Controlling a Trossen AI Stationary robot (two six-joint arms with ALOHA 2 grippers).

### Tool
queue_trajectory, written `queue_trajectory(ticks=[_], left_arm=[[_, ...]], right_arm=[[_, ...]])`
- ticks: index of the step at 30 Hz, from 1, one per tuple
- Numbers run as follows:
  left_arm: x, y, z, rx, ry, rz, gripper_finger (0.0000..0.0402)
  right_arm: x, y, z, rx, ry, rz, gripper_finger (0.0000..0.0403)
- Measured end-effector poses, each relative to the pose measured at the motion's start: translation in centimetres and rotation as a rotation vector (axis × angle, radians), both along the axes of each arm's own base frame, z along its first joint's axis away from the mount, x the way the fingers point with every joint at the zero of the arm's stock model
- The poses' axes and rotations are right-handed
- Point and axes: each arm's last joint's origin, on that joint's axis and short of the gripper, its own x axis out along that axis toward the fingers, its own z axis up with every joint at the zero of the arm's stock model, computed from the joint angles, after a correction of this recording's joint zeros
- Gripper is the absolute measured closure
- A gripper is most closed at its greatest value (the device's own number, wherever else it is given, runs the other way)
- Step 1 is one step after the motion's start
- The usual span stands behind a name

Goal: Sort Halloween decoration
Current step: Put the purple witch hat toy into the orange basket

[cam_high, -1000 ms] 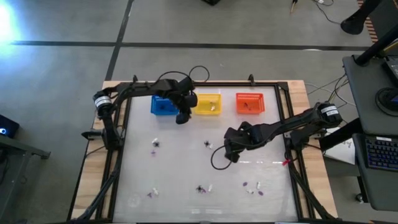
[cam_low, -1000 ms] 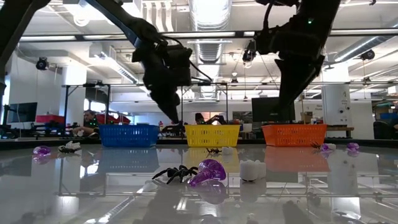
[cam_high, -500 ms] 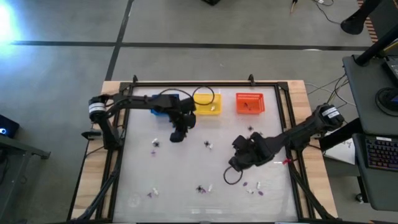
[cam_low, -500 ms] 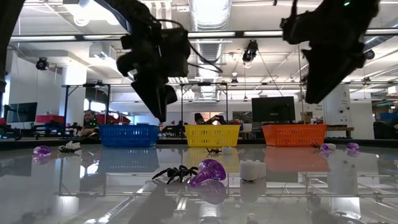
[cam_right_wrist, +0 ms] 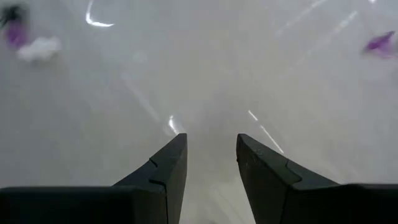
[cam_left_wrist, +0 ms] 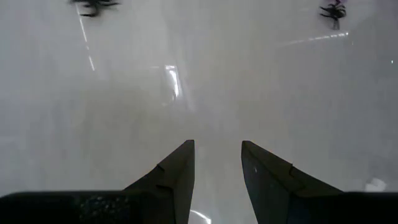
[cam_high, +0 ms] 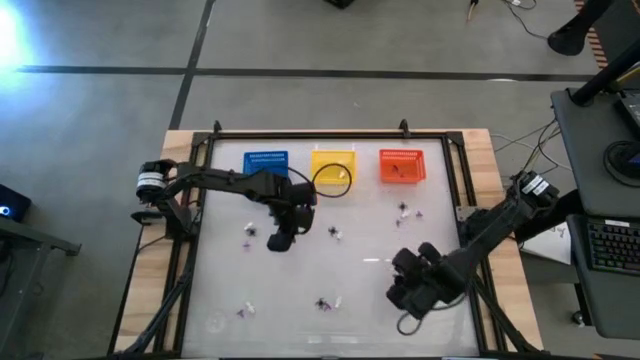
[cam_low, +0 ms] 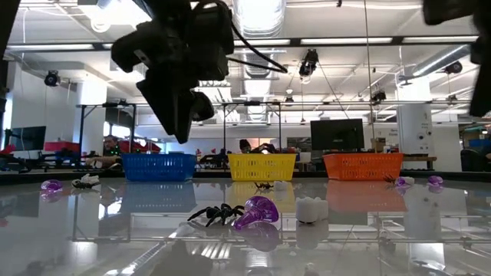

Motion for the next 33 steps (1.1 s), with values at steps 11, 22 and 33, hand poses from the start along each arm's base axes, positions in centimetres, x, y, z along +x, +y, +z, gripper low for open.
queue_trajectory(ticks=[11,22,33], left_arm=[[-0.2,-4.8,0.0,-0.012,0.029,-0.066,0.0287],[-1.3,-7.9,-0.2,0.133,0.128,0.052,0.0287],[-1.6,-8.6,-0.2,0.130,0.158,0.146,0.0287]], right_arm=[[-1.1,1.2,-1.9,-0.025,-0.024,0.195,0.0271],[-1.3,1.7,-3.0,-0.007,-0.010,0.432,0.0271],[-1.5,2.7,-3.0,0.003,-0.061,0.525,0.0271]])
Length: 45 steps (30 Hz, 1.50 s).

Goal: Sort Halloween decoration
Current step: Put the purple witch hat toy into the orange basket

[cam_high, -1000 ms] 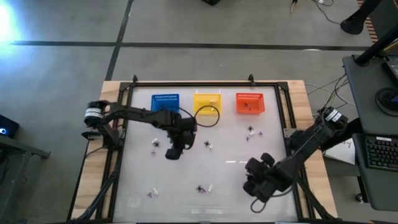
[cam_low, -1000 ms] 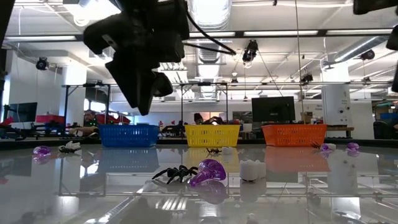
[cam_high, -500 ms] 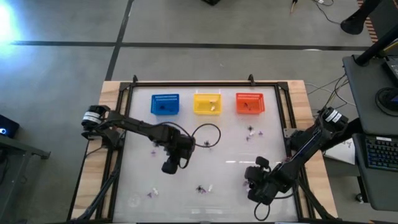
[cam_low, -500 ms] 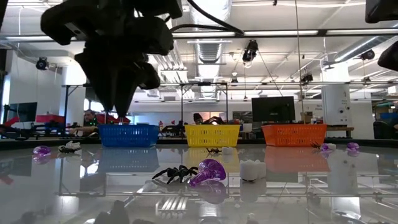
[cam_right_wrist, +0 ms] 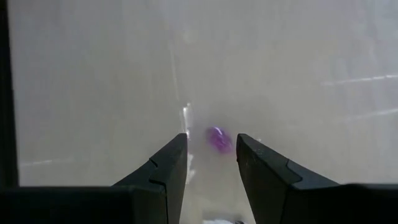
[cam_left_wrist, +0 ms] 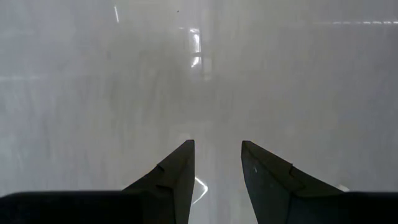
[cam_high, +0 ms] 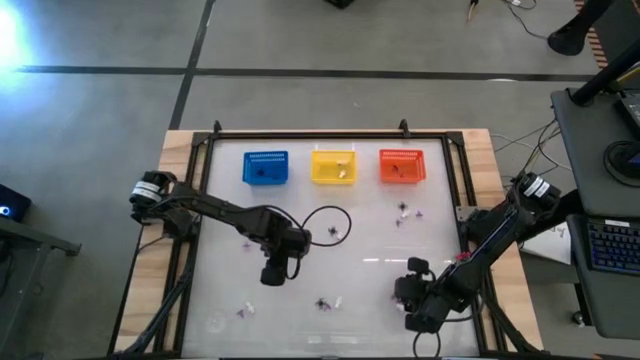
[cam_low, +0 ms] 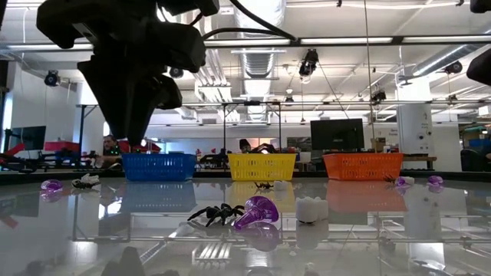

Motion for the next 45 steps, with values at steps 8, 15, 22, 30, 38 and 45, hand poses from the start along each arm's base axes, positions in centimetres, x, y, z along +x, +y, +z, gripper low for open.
queue_trajectory(ticks=[8,15,22,30,38,45], left_arm=[[0.0,0.0,0.0,0.000,0.006,0.018,0.0287],[-0.1,-0.1,0.0,-0.001,0.008,0.020,0.0287],[-0.1,-0.1,0.0,-0.001,0.009,0.020,0.0287],[-0.1,-0.1,0.0,-0.001,0.008,0.020,0.0287],[-0.1,-0.1,0.0,-0.001,0.008,0.020,0.0287],[-0.1,-0.1,0.0,-0.001,0.009,0.019,0.0287]], right_arm=[[0.3,0.3,-1.6,-0.039,0.003,-0.005,0.0271],[0.5,0.5,-3.6,-0.090,0.053,-0.016,0.0271],[0.5,0.6,-4.1,-0.104,0.065,-0.016,0.0297],[0.5,0.6,-4.1,-0.103,0.063,-0.015,0.0368],[0.6,0.6,-4.0,-0.096,0.065,-0.014,0.0394],[0.8,0.9,-3.5,-0.085,0.053,-0.015,0.0394]])
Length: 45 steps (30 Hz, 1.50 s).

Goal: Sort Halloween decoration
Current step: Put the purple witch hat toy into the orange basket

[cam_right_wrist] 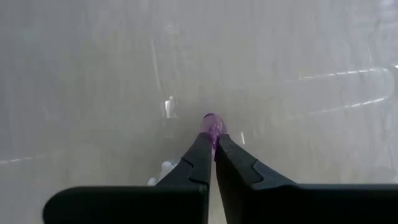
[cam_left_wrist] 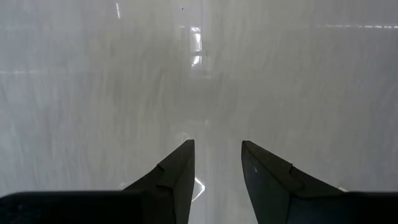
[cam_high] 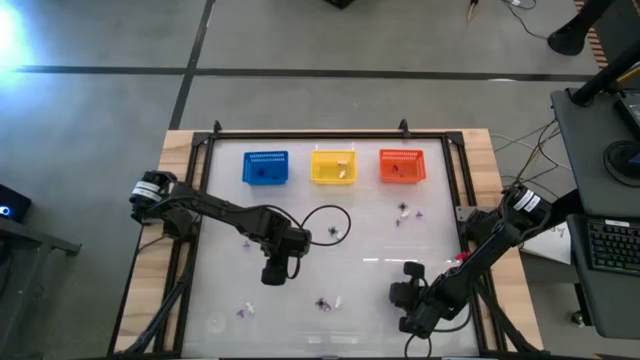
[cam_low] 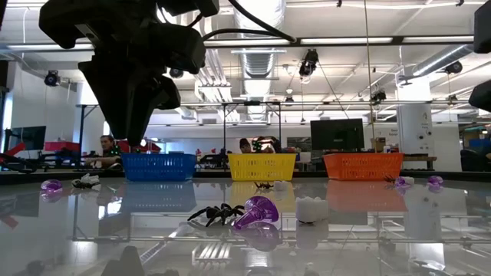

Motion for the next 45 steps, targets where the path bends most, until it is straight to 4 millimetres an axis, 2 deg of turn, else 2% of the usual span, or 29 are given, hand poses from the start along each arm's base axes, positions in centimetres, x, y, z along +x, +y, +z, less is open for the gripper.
queue_trajectory(ticks=[10,19,24,28,37,45], left_arm=[[0.0,0.0,0.0,0.000,0.000,0.000,0.0287],[0.0,0.0,0.0,0.000,-0.001,0.000,0.0287],[0.0,0.0,0.0,0.002,-0.001,-0.003,0.0287],[0.0,0.0,0.0,0.004,-0.002,-0.003,0.0287],[-0.4,0.1,-0.1,0.015,0.039,-0.014,0.0287],[-0.5,0.0,-0.1,0.023,0.042,-0.059,0.0287]], right_arm=[[0.0,-0.1,0.7,-0.007,-0.026,-0.012,0.0394],[-0.1,-1.5,2.7,-0.077,-0.199,-0.214,0.0394],[0.5,-2.7,3.4,-0.121,-0.262,-0.278,0.0394],[1.5,-4.2,3.7,-0.152,-0.270,-0.330,0.0394],[2.7,-8.5,3.9,-0.270,-0.173,-0.442,0.0394],[3.1,-11.9,6.5,-0.280,-0.187,-0.463,0.0394]])
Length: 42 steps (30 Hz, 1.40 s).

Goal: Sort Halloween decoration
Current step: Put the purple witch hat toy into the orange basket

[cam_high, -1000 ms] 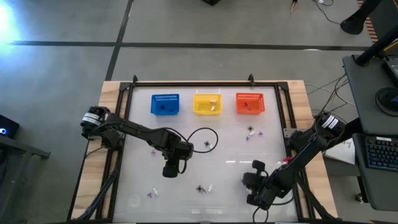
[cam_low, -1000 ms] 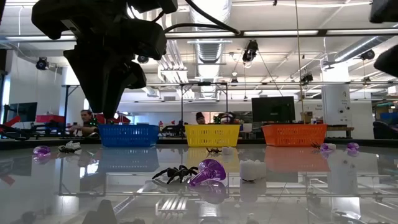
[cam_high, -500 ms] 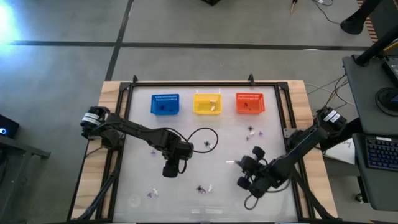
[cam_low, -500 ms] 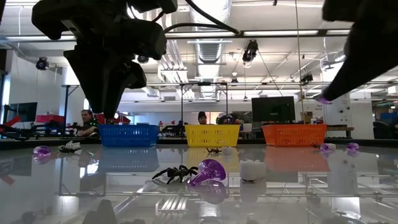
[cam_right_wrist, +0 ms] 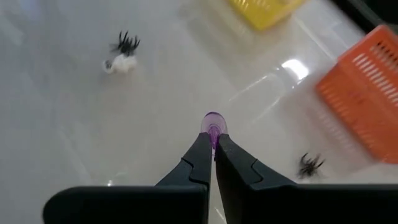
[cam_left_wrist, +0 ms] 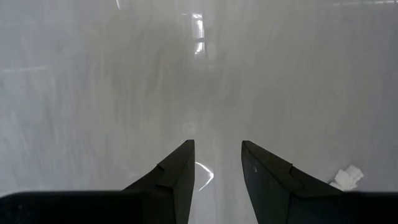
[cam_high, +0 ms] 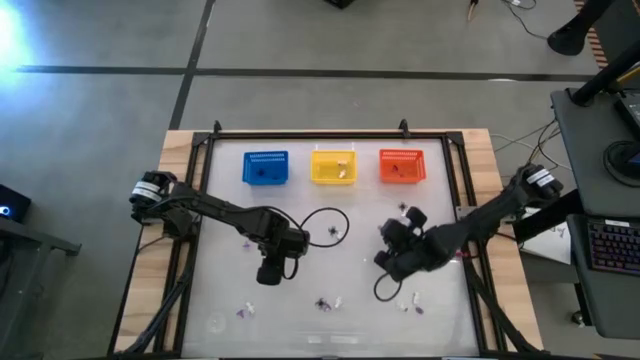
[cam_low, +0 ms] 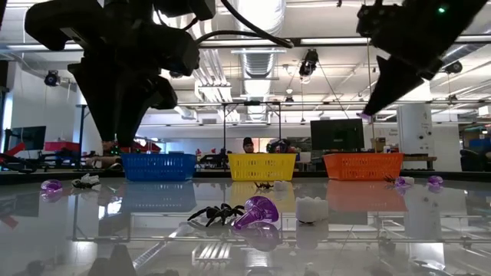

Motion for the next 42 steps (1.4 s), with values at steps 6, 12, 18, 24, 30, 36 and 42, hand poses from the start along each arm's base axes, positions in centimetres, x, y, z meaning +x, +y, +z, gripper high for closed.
queue_trajectory(ticks=[6,12,18,24,30,36,42], left_arm=[[-0.2,0.0,0.0,0.005,0.015,-0.011,0.0287],[-0.2,0.0,0.0,0.008,0.012,-0.027,0.0287],[-0.2,0.4,-0.1,0.107,0.003,-0.044,0.0287],[-0.2,0.4,-0.1,0.115,-0.001,-0.064,0.0287],[-0.2,0.4,-0.1,0.115,0.000,-0.058,0.0287],[-0.3,0.4,-0.1,0.116,0.007,-0.058,0.0287],[-0.4,0.4,-0.1,0.118,0.015,-0.059,0.0287]], right_arm=[[-0.6,-3.2,2.7,-0.016,-0.041,-0.007,0.0394],[-1.5,-6.8,4.7,-0.052,-0.058,-0.049,0.0394],[-2.3,-9.8,5.8,-0.084,-0.054,-0.104,0.0394],[-2.8,-12.9,6.0,-0.089,0.015,-0.126,0.0394],[-3.6,-16.4,5.1,-0.042,0.072,-0.175,0.0394],[-4.2,-19.4,3.5,0.044,0.021,-0.181,0.0394],[-5.1,-21.5,2.2,0.115,0.012,-0.214,0.0394]])
